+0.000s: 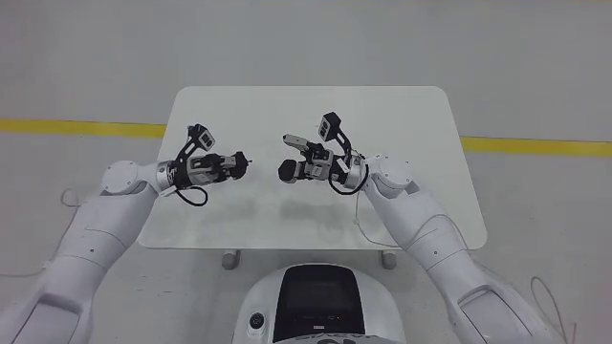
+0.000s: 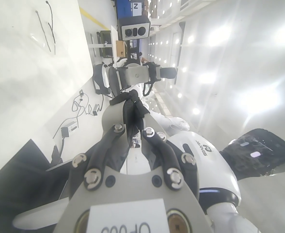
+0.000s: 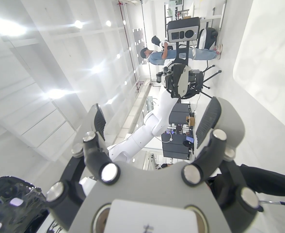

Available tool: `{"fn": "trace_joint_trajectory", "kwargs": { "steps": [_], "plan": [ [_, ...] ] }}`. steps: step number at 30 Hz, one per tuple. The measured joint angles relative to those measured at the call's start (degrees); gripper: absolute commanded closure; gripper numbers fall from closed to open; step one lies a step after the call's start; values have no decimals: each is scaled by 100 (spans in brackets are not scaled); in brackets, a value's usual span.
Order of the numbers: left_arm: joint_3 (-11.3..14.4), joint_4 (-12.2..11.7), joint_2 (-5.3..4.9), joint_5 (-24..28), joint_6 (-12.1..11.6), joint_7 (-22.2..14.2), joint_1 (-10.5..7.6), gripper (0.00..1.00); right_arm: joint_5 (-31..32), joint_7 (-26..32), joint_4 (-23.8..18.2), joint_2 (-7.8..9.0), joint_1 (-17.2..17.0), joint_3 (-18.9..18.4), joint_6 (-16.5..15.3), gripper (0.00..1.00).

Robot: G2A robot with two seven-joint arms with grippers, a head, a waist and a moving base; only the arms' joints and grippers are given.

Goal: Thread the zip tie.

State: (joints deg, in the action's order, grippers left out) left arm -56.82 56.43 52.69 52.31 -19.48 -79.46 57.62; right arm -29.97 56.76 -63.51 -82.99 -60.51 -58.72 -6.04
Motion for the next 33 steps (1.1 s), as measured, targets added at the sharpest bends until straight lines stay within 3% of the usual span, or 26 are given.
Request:
{"fn": "trace_joint_trajectory", "kwargs": {
  "steps": [5,10,18,22,33],
  "plan": [
    [-150,-195,139,-173,1,-18,6,100,0,0,0,0,0,0,0,0],
    [-193,-178,251,-202,1,-18,41,100,0,0,0,0,0,0,0,0],
    [-197,-194,257,-247,0,-17,41,100,0,0,0,0,0,0,0,0],
    [-159,-22,263,-427,1,197,114,100,0,0,0,0,0,0,0,0],
    [-285,218,306,-703,0,-18,206,100,0,0,0,0,0,0,0,0]
  ]
}}
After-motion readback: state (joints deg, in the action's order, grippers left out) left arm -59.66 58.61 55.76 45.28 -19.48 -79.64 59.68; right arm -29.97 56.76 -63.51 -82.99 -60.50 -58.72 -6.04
